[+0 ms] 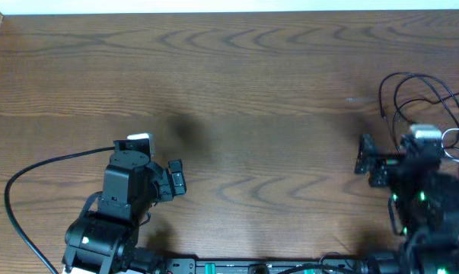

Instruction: Untangle cables

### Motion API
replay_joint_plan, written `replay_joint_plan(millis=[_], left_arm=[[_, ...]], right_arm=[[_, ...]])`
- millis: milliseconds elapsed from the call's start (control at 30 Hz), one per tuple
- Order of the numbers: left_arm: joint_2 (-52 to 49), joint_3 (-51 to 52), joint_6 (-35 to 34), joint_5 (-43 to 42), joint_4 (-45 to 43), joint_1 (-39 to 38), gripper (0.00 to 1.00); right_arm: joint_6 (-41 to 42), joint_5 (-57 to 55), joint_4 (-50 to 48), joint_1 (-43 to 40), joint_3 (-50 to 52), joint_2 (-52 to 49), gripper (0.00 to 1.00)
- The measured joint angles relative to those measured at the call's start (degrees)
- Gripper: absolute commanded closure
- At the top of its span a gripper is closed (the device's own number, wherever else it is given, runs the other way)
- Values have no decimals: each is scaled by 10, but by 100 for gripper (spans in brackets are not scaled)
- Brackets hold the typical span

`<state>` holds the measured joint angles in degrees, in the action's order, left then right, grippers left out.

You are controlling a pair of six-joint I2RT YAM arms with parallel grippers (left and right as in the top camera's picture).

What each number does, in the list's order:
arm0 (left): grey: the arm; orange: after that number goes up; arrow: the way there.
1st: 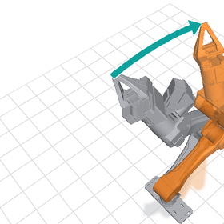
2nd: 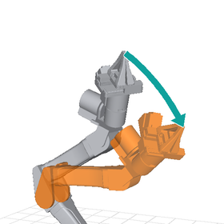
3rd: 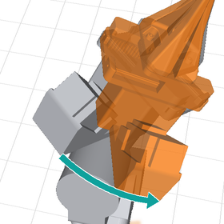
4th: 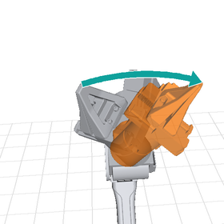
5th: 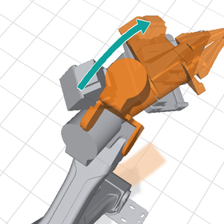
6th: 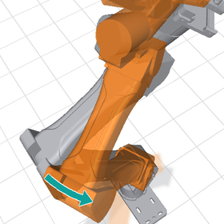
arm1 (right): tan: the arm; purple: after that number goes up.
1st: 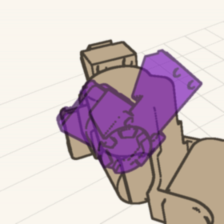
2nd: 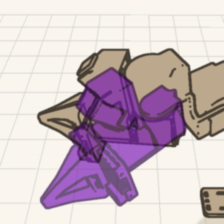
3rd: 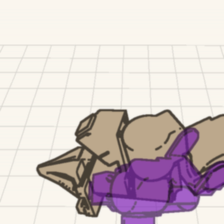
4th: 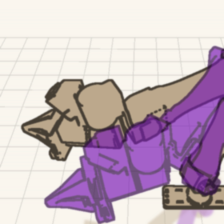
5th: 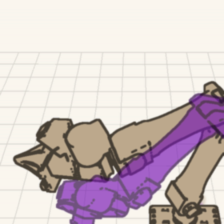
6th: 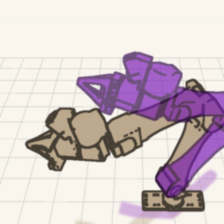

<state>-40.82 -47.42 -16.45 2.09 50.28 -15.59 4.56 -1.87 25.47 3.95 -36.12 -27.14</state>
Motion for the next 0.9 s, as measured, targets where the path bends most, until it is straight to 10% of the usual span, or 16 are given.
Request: replay_joint_plan(millis=[467,900], left_arm=[[0,0,0,0,0,0,2],[0,0,0,0,0,0,2]], right_arm=[[-1,8,-376,0,339,262,1],[-81,28,-215,0,358,265,1]])
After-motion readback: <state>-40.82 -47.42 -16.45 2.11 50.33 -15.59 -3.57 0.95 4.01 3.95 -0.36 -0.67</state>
